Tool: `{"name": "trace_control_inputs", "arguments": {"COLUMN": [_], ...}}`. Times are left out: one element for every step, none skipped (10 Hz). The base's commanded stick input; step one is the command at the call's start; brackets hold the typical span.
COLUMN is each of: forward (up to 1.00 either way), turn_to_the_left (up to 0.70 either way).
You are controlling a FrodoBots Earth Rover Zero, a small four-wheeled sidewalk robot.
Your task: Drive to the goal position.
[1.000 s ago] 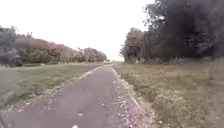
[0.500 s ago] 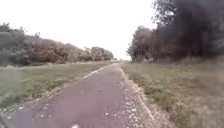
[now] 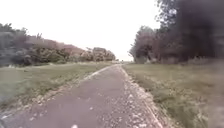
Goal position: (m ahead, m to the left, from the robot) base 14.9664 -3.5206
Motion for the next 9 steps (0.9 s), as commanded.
{"name": "trace_control_inputs", "arguments": {"forward": [0.85,0.88,0.95,1.0,1.0,1.0,1.0,1.0,1.0], "turn_to_the_left": [0.0,0.0,0.0,0.0,0.0,0.0,0.0,0.0,0.0]}}
